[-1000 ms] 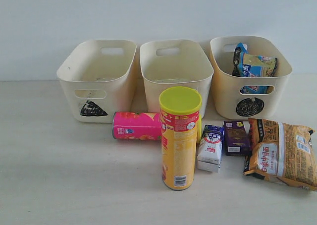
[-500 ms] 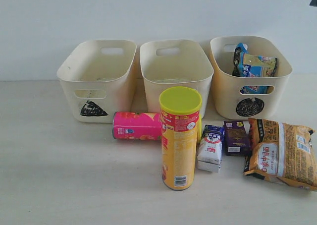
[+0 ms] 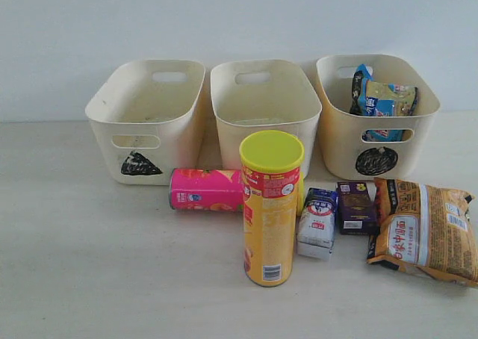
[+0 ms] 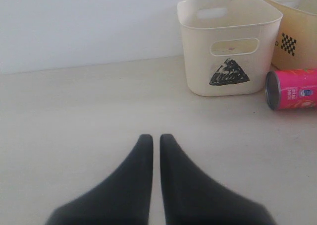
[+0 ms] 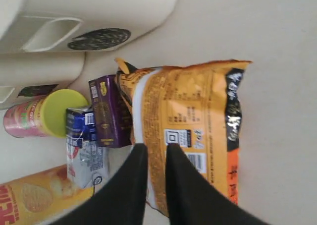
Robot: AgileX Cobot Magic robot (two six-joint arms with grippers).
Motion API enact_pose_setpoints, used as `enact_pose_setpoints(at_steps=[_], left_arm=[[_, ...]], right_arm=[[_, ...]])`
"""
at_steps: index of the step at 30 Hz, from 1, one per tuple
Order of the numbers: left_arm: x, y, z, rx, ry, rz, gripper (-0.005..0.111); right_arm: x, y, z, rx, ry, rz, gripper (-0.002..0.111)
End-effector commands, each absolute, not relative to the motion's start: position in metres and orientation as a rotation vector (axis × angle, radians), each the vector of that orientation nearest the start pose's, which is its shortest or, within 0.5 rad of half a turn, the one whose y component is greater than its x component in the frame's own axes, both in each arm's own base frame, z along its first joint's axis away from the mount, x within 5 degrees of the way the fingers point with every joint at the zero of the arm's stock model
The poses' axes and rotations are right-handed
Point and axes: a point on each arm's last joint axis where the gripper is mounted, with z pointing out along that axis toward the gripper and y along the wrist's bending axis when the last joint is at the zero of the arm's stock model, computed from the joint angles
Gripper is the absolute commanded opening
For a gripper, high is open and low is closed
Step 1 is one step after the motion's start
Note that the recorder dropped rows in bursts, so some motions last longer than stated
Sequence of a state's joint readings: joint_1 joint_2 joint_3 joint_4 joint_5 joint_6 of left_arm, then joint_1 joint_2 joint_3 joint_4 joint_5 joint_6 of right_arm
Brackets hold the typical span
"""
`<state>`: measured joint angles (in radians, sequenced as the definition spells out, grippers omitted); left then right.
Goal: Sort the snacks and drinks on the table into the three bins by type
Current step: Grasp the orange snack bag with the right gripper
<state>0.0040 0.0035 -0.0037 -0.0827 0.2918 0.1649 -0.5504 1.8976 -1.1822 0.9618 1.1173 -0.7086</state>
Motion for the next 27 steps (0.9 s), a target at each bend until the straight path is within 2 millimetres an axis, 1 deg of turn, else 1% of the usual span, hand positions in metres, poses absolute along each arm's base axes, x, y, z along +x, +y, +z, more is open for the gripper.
enact_pose_setpoints(at_steps=[1,4,5,8,13,15,21,23,27], left_arm=[[0.055,-0.003,0.187,0.107,1.771,0.027,0.004],[0.054,-0.003,0.187,0.112,1.771,0.022,0.004],[0.054,-0.003,0.187,0.112,1.771,0.022,0.004],[0.054,-0.003,0.187,0.112,1.771,0.022,0.004],[0.054,-0.003,0.187,0.112,1.771,0.022,0.004],[0.054,-0.003,0.187,0.112,1.771,0.022,0.004],[0.054,-0.003,0.187,0.112,1.771,0.022,0.004],[0.054,-0.003,0.187,0.112,1.771,0.022,0.004],[0.054,-0.003,0.187,0.112,1.771,0.022,0.004]], right_arm=[[0.306,-0.135,0.157,0.61,2.513,1.007,0.041],[0.297,-0.134,0.142,0.661,2.534,0.944,0.066],[0.295,-0.133,0.138,0.687,2.533,0.927,0.072],[0.293,-0.133,0.133,0.732,2.526,0.901,0.081],[0.295,-0.129,0.13,0.731,2.512,0.927,0.083],[0.297,-0.123,0.123,0.712,2.534,0.962,0.083],[0.307,-0.097,0.088,0.643,2.628,1.054,0.083],[0.31,-0.089,0.077,0.631,2.641,1.06,0.083],[0.316,-0.08,0.061,0.631,2.651,1.035,0.083]])
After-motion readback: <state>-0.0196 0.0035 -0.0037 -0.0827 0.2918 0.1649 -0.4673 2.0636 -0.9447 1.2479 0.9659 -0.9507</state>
